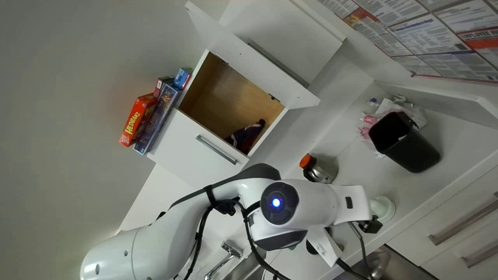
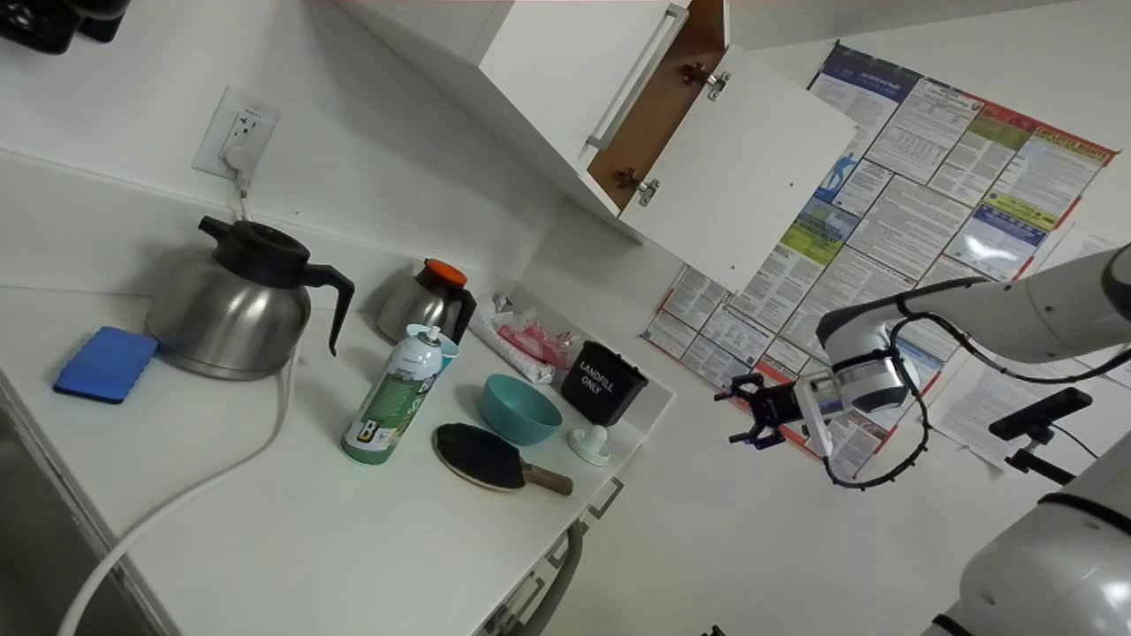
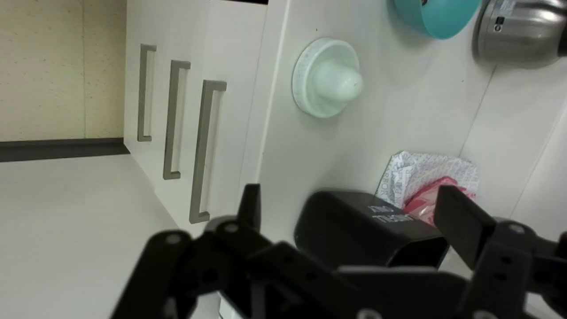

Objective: Open the top first drawer

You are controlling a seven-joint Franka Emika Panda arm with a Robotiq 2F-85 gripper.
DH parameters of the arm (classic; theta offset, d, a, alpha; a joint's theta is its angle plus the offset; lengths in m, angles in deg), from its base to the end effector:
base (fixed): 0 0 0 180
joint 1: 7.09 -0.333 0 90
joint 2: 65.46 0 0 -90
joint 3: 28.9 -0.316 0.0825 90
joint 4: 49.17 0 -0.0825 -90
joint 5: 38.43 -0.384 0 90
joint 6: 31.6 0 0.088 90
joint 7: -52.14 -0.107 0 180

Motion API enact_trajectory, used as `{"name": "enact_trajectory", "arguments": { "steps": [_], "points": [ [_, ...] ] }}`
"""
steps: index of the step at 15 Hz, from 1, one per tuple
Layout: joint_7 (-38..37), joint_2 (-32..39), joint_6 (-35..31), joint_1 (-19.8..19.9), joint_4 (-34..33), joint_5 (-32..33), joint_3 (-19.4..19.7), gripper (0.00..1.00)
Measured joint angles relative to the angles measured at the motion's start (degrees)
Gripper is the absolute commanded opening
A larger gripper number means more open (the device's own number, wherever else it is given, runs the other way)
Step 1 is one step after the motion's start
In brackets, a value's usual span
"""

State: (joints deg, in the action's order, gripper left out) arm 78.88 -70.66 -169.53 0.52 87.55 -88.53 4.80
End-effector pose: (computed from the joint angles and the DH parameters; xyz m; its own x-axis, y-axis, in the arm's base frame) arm 0.3763 -0.3248 0.3603 0.5731 -0.8048 0.1543 -0.5985 -0.5397 -0.5920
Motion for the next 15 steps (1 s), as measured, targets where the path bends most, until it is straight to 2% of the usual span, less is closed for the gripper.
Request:
{"name": "enact_trajectory", "arguments": {
  "steps": [2,4,7,9,11,15],
  "points": [
    [6.4,5.7,0.9,1.8,-1.8,-9.6,-0.3,1.0],
    [12.3,11.7,2.7,5.1,-4.0,-18.0,-2.3,1.0],
    [18.3,20.3,4.9,10.7,-7.7,-25.9,-6.5,1.0],
    [20.2,25.4,6.2,13.6,-10.2,-28.1,-8.5,1.0],
    [20.6,29.7,7.1,15.5,-12.1,-27.4,-9.8,1.0],
    [20.6,30.8,7.1,15.9,-12.4,-27.3,-10.3,1.0]
  ]
}}
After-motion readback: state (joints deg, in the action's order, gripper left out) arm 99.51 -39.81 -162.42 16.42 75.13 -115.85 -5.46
